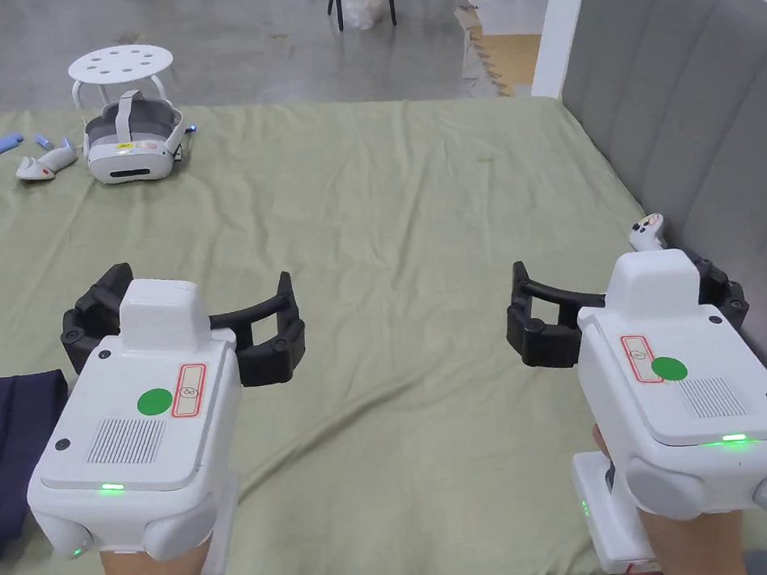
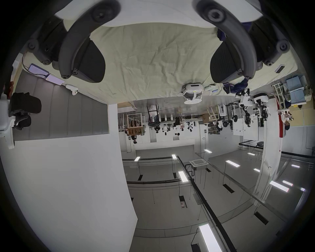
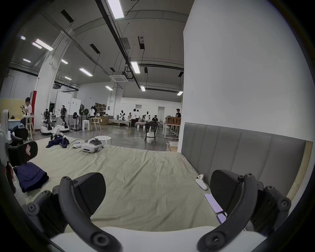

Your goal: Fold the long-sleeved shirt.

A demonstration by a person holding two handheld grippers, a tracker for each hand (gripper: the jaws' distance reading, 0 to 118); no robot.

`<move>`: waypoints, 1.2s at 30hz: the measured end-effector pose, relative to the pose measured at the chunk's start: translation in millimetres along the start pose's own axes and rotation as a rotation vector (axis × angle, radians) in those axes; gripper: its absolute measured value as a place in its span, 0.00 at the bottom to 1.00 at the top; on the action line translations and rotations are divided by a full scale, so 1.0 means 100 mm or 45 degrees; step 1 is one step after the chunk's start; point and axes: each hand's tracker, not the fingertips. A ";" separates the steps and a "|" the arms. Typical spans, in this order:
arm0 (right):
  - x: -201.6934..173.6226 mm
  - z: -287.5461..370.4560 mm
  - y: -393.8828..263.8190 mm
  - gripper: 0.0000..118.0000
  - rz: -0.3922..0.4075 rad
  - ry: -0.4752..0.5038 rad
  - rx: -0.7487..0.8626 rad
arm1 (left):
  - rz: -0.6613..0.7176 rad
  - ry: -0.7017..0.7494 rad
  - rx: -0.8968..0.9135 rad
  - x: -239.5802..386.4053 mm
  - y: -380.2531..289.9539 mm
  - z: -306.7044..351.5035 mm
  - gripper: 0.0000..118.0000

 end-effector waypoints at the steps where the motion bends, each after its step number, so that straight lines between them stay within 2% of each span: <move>1: 0.00 0.00 0.00 1.00 0.000 -0.002 -0.001 | -0.001 -0.003 0.003 0.00 0.01 0.00 0.94; 36: 0.00 -0.04 -0.02 1.00 -0.024 -0.003 -0.011 | -0.013 -0.019 0.003 0.02 0.04 -0.05 0.94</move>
